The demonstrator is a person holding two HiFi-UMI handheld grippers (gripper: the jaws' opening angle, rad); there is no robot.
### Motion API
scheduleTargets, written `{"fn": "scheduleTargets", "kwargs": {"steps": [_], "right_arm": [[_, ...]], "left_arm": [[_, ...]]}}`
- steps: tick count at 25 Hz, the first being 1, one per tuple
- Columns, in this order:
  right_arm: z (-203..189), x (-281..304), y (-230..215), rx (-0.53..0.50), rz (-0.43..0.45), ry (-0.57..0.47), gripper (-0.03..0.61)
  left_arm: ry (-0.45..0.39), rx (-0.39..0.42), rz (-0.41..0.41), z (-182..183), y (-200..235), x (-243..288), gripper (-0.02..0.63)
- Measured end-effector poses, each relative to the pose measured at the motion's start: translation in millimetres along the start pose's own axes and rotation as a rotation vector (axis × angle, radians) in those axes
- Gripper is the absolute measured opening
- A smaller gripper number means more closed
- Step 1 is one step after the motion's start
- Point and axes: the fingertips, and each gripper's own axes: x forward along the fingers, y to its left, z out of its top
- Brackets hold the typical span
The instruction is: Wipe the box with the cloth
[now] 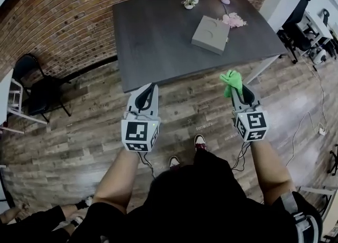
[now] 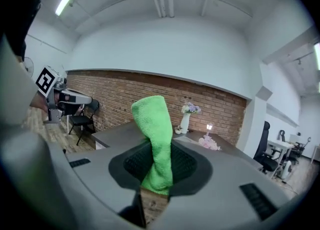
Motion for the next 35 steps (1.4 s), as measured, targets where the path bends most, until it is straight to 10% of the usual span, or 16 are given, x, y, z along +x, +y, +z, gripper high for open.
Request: {"fn": "scheduleTargets", "kwargs": {"steps": [23, 35], "right_arm": [[-93.1, 237.5, -92.4, -0.301, 0.280, 0.299, 0.081], [-157.4, 249.9, -88.0, -0.307, 0.177, 0.692, 0.081]], "left_arm": [[0.262, 0.078, -0.034, -35.6, -6.0, 231.3, 0.009], [0.236, 0.047, -0.138, -57.7, 41.6, 259.4, 0.009]]}}
